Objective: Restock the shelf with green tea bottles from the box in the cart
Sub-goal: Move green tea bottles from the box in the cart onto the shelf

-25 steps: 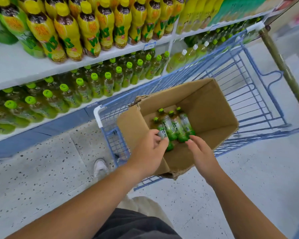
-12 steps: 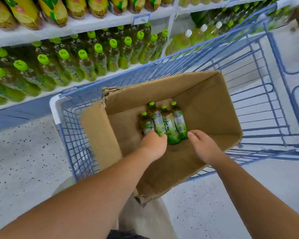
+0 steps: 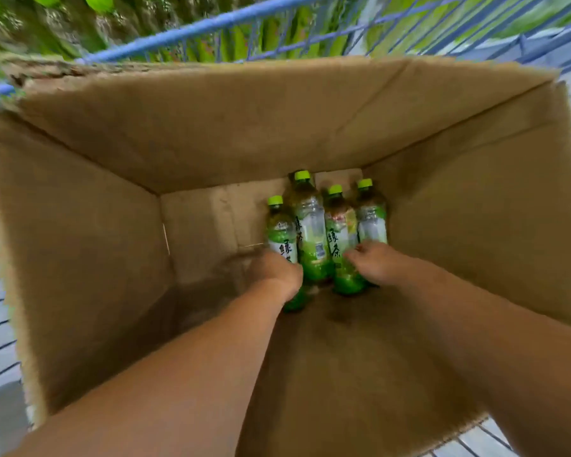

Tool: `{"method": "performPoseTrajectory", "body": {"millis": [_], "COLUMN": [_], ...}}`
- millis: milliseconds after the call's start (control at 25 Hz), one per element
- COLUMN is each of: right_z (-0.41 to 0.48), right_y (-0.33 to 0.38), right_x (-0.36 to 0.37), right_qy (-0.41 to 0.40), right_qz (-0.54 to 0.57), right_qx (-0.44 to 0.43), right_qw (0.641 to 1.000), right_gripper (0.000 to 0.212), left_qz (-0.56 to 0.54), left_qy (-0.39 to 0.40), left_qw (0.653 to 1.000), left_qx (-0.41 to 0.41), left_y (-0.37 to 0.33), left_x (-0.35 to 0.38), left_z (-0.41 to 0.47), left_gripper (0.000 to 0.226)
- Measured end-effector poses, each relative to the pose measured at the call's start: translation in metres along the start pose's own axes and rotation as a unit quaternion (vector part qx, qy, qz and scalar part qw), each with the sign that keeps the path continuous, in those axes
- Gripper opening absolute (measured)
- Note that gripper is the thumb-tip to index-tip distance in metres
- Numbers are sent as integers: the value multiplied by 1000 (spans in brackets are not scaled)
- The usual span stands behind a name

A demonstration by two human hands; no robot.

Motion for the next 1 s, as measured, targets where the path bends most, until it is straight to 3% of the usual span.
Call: {"method": "performPoseTrajectory", "body": {"millis": [200,360,600,680,760,880,1000], "right_z": [41,50,53,54,57,58,39], "right_y": [-9,-3,2,5,9,9,3], "right_x": [6,1,2,7,9,4,-2], "right_qy": [-29,-57,-117,-133,-130,-107,-84], "right_qz": [-8,-48,-22,-30,-32,32,83], "right_qx": [-3,-3,0,20,33,18,2], "right_qw": [1000,997,993,990,990,994,993], "right_gripper": [31,36,36,44,42,32,37], "left_qz": [39,-11,-43,-38,-36,-34,-43], "left_qy": [-72,-71,-3,-7,-18,-32,-22], "left_qw": [996,997,999,999,999,999,999], "left_qx": [19,23,8,-1,-14,-25,-26], "left_y": [11,12,13,12,15,16,11], "left_x": [16,17,4,-2,-10,-20,-28], "left_z": [22,27,31,29,24,14,1], "left_gripper": [60,72,50,56,64,57,59]}}
Point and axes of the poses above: each hand's wrist, its own z-axis towards the middle knuckle, its own x-axis out of the palm, y = z × x, the point moved 2 cm from there along z, towards the middle knuckle, and after that the axes turned 10 degrees about y, right-handed, at the moved point
